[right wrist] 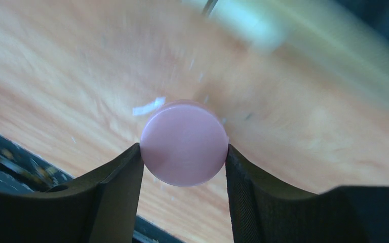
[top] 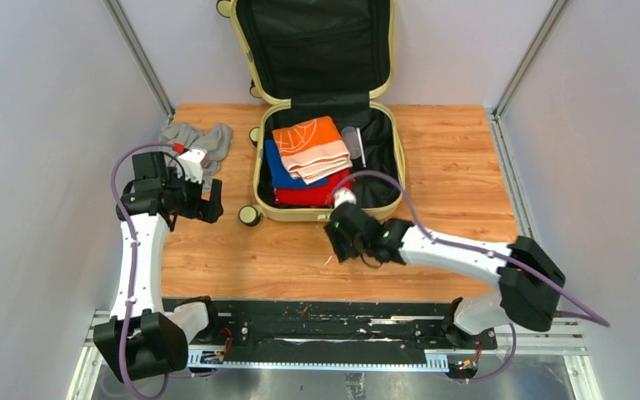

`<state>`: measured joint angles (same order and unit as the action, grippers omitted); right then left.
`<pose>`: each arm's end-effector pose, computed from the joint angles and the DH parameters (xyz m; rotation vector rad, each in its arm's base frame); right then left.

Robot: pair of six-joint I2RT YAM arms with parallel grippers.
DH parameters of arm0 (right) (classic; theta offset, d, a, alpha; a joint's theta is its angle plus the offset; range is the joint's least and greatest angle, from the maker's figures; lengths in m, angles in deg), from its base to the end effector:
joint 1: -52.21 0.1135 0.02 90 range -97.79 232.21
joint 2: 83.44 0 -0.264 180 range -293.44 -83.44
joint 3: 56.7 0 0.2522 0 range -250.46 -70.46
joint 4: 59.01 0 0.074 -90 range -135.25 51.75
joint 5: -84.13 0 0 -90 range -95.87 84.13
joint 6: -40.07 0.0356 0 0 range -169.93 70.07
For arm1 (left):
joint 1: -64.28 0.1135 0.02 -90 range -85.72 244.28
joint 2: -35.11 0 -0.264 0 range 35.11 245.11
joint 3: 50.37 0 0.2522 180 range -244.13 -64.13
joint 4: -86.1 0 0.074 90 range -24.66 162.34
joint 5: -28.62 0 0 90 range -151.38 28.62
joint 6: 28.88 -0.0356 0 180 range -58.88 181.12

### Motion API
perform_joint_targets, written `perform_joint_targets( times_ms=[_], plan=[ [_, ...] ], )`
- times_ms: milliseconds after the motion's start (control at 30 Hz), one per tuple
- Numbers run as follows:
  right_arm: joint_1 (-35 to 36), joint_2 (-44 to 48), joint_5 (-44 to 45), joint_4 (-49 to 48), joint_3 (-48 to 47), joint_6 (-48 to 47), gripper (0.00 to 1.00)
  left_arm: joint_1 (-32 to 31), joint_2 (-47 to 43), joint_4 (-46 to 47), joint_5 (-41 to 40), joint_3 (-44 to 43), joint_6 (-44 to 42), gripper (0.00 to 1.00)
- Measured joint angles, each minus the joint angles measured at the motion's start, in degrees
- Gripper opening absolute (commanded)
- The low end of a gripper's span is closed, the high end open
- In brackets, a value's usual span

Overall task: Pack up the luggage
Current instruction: Pick up the makeup from the center of the board, then place the makeup in the luggage.

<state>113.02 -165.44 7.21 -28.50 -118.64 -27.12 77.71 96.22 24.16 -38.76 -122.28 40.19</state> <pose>0.1481 0.2485 0.2045 -0.7044 2.3556 0.3770 0.2047 0.0348 0.3087 0.3228 2.3607 -0.2065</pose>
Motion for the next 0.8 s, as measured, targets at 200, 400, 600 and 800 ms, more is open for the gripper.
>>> perform_joint_targets(
  times_ms=[200,400,600,800],
  plan=[
    [-15.9,5.8,-1.9,2.0,-16.9,-4.6,0.22,0.0,0.5,0.0,0.1,0.0,0.0,1.00],
    [-30.3,-4.6,-3.2,1.3,-33.8,-7.6,0.24,0.0,1.2,0.0,0.5,0.0,0.0,1.00],
    [-36.5,-23.9,-4.1,2.3,-43.7,-8.5,0.27,0.0,3.0,0.0,0.9,0.0,-0.1,1.00],
    [-39.1,-34.5,-4.4,5.6,-49.5,-8.8,0.45,0.0,5.7,0.0,1.7,0.0,-0.8,1.00]
  ],
)
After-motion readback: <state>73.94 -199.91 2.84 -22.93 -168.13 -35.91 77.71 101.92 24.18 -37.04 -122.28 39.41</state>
